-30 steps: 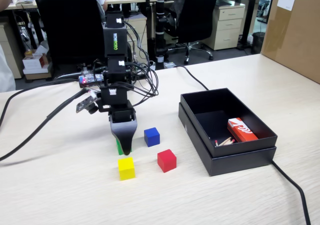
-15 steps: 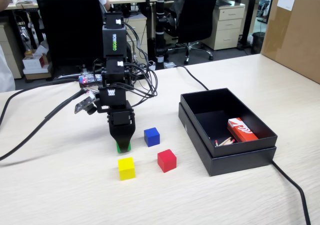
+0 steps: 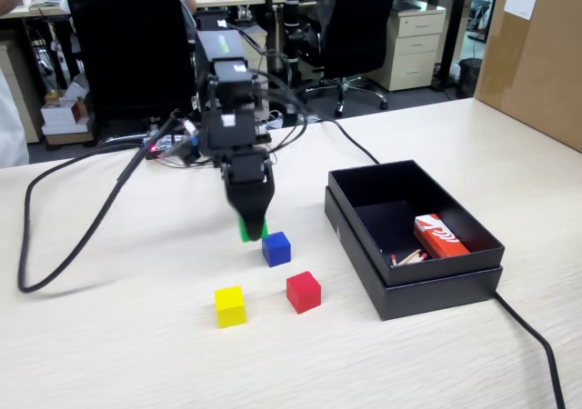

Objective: Put the green cube on top of the red cube

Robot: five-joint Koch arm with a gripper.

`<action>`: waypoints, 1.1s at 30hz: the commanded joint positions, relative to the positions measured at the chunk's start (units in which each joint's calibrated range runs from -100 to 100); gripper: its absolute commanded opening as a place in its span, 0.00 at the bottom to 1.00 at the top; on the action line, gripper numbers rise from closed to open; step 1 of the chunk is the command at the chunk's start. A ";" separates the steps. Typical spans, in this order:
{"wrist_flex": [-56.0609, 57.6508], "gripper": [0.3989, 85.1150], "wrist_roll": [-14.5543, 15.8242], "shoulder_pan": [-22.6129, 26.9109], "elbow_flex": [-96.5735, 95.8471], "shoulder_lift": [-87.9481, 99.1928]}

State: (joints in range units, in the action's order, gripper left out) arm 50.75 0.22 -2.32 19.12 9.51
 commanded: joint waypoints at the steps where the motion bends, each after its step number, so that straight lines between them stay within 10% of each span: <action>1: 0.35 0.01 2.30 1.12 10.61 -1.43; 33: 0.35 0.01 4.88 3.57 25.30 -29.42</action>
State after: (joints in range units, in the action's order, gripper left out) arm 50.99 5.05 1.15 39.48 -21.55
